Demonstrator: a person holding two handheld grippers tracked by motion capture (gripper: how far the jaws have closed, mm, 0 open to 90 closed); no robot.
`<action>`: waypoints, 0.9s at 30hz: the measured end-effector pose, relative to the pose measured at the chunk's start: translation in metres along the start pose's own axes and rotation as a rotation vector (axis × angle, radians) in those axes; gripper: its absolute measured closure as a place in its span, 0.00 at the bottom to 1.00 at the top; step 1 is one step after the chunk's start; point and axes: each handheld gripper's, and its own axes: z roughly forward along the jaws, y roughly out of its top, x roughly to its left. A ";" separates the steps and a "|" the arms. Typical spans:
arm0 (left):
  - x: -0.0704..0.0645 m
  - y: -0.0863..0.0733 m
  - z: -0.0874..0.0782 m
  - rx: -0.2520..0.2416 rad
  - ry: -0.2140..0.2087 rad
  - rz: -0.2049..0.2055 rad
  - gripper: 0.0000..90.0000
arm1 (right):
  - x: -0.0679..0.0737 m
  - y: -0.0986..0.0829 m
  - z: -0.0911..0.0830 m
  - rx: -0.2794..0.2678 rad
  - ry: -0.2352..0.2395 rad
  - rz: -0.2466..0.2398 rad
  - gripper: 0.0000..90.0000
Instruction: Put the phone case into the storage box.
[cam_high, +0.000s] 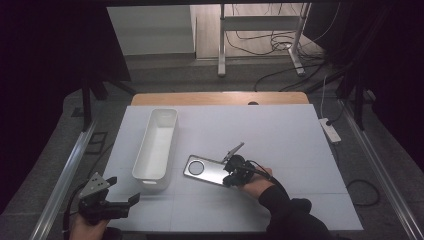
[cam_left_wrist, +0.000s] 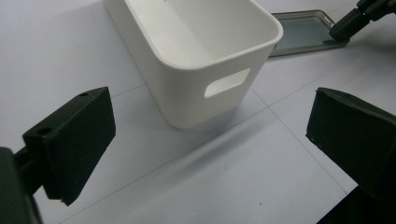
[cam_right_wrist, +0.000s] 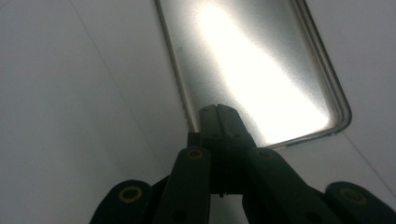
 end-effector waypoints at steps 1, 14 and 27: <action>0.000 0.000 0.000 0.000 0.000 0.000 0.02 | 0.003 -0.001 0.000 -0.005 0.019 0.005 1.00; 0.000 0.000 0.000 0.002 0.000 -0.003 0.02 | 0.025 0.005 0.008 -0.009 0.077 -0.041 1.00; 0.001 0.000 0.000 0.001 -0.002 -0.006 0.02 | 0.038 0.014 0.017 -0.008 0.102 -0.087 0.99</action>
